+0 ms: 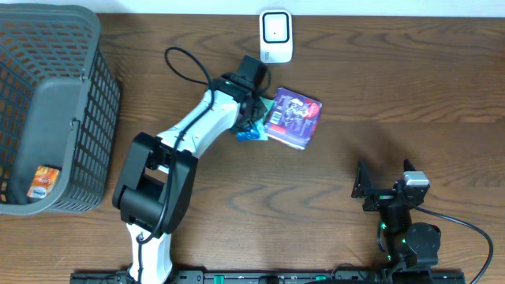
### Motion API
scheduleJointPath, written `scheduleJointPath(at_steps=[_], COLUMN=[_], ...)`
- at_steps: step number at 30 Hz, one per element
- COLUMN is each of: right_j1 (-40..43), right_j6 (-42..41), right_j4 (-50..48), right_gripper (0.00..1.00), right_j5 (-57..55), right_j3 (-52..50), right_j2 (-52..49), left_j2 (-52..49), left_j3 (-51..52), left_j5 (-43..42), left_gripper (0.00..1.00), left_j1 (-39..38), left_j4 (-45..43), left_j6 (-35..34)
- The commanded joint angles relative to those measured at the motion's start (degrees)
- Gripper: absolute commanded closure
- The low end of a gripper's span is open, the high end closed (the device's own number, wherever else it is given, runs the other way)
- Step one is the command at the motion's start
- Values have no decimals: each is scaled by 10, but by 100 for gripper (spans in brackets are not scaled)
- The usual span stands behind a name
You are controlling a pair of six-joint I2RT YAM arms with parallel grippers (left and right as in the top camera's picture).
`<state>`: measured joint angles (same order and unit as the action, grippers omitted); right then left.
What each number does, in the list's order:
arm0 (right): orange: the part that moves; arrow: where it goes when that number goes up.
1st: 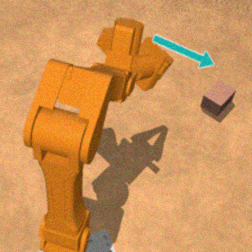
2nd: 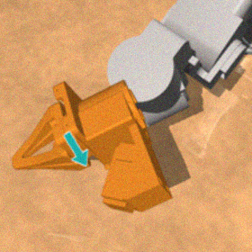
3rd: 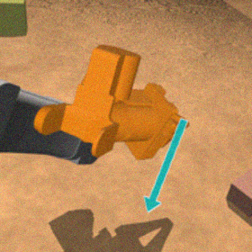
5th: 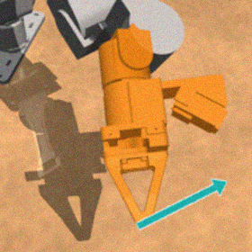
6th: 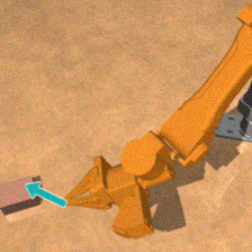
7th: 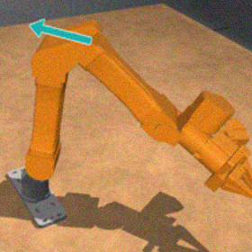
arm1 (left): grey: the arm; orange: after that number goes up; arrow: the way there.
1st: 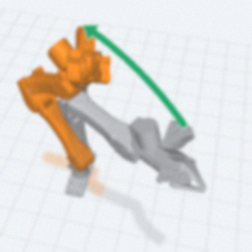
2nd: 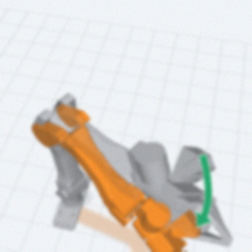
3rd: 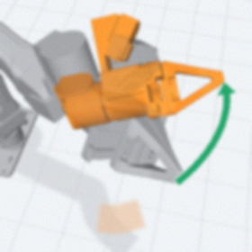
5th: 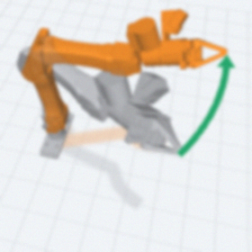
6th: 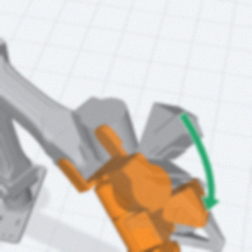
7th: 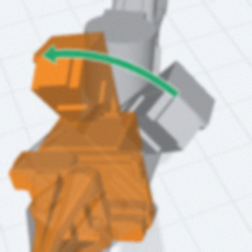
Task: Scan the item barcode
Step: 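Carry the blue snack bar out and set it left of the wipes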
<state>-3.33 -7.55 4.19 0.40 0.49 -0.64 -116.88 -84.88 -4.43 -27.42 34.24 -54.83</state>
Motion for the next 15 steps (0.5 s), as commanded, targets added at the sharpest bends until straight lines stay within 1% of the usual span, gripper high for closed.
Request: scheduleJointPath(at_steps=[1, 3, 6, 7, 8, 9, 11, 13, 15], right_j1=[2, 2, 2, 2, 2, 2, 2, 2, 2], right_j6=[6, 6, 5, 6, 5, 6, 5, 6, 5], right_j4=[1, 1, 1, 1, 1, 1, 1, 1, 1], right_gripper=[1, 1, 1, 1, 1, 1, 1, 1, 1], right_j5=[1, 1, 2, 1, 1, 1, 1, 1, 1], right_j3=[-2, -2, -2, -2, -2, -2, -2, -2, -2], right_j2=[3, 3, 3, 3, 3, 3, 3, 3, 3], left_j2=[35, 66, 131, 161, 181, 215, 287, 337, 391], left_j3=[-26, -35, -36, -36, -36, -36, -36, -36, -36], left_j5=[-26, -25, -24, -24, -24, -24, -24, -24, -2], left_gripper=[67, 62, 44, 34, 17, 11, 10, 10, 10], left_j1=[9, 19, 39, 50, 58, 74, 118, 162, 233], left_j4=[20, 34, 46, 50, 55, 63, 86, 94, 99], left_j6=[11, 35, 75, 101, 119, 140, 189, 223, 248])
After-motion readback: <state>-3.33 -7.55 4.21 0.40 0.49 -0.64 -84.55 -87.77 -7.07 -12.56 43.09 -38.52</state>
